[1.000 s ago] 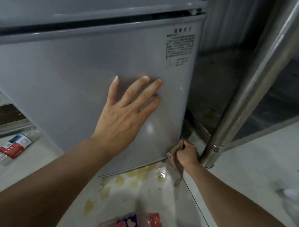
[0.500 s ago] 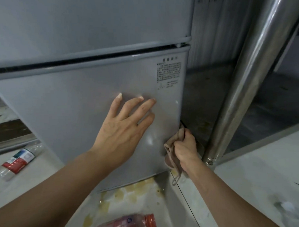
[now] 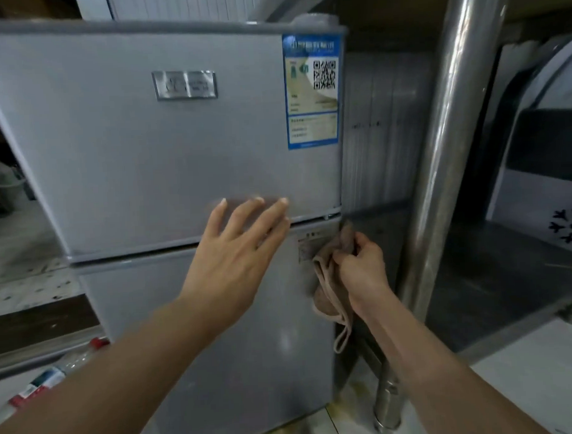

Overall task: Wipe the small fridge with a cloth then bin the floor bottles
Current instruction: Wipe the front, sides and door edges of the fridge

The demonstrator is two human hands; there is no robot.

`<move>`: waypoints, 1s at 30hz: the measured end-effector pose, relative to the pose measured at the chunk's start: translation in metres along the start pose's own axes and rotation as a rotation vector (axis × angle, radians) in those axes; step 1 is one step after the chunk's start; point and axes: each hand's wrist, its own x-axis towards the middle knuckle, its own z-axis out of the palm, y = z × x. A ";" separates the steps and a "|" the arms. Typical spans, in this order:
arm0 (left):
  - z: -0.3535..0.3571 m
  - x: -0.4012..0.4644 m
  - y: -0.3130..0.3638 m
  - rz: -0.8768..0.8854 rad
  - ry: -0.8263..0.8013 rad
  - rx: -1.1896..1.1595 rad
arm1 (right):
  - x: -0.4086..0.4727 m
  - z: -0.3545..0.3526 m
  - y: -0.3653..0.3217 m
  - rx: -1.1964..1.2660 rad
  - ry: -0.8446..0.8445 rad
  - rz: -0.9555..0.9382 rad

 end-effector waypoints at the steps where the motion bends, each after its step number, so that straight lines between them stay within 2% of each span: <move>1: -0.003 0.000 -0.001 0.015 -0.016 -0.003 | 0.001 0.000 -0.010 0.009 -0.001 -0.022; 6: -0.026 0.013 -0.008 0.053 -0.100 -0.060 | 0.002 0.003 -0.044 0.090 0.024 -0.046; 11: -0.046 0.028 -0.014 0.080 -0.152 -0.063 | 0.000 0.006 -0.068 0.056 0.027 -0.175; 15: -0.061 0.041 -0.024 0.050 -0.136 -0.041 | 0.005 0.004 -0.096 0.021 -0.035 -0.076; 19: -0.080 0.059 -0.042 -0.048 -0.039 -0.016 | 0.010 0.008 -0.127 0.024 -0.039 -0.070; 23: -0.103 0.084 -0.073 -0.202 0.091 0.021 | 0.017 0.025 -0.162 0.242 -0.004 -0.079; 26: -0.107 0.089 -0.096 -0.295 0.073 -0.001 | 0.018 0.035 -0.171 0.264 0.052 -0.122; 30: -0.101 0.086 -0.107 -0.279 0.037 -0.060 | 0.027 0.046 -0.202 0.217 0.109 -0.220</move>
